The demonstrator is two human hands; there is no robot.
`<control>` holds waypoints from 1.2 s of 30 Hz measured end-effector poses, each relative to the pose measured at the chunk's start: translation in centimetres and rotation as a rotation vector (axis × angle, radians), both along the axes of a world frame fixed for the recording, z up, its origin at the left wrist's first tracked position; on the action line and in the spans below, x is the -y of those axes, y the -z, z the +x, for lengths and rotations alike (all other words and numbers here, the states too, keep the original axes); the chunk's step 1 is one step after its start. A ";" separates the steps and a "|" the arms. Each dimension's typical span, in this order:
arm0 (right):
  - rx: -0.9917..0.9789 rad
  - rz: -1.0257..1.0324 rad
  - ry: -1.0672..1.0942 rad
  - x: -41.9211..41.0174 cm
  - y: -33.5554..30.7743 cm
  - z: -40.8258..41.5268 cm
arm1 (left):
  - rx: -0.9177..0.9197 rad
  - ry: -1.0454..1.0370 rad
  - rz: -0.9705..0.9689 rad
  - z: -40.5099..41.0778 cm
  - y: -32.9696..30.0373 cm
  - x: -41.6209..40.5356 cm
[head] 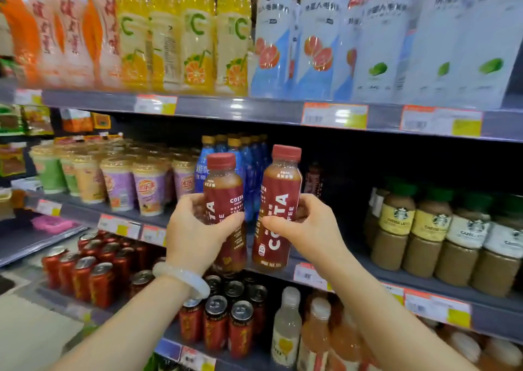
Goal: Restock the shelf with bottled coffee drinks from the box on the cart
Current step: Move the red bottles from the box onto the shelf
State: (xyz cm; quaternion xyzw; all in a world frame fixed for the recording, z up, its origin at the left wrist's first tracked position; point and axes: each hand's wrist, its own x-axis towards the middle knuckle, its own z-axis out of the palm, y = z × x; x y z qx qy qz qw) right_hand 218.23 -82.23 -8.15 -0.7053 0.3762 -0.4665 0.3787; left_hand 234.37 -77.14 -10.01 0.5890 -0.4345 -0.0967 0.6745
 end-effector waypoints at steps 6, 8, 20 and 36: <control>0.029 0.038 0.211 4.0 0.8 -4.4 | -0.006 0.147 0.019 -3.7 -0.5 4.5; 0.026 0.059 0.275 5.5 1.2 -5.4 | -0.015 0.187 0.025 -4.3 -0.6 6.0; -0.059 0.134 0.477 16.7 2.0 -3.8 | -0.011 0.250 0.065 -4.2 -0.3 15.8; -0.073 0.138 0.442 22.6 4.6 -2.6 | -0.119 0.263 0.114 -5.1 1.7 25.8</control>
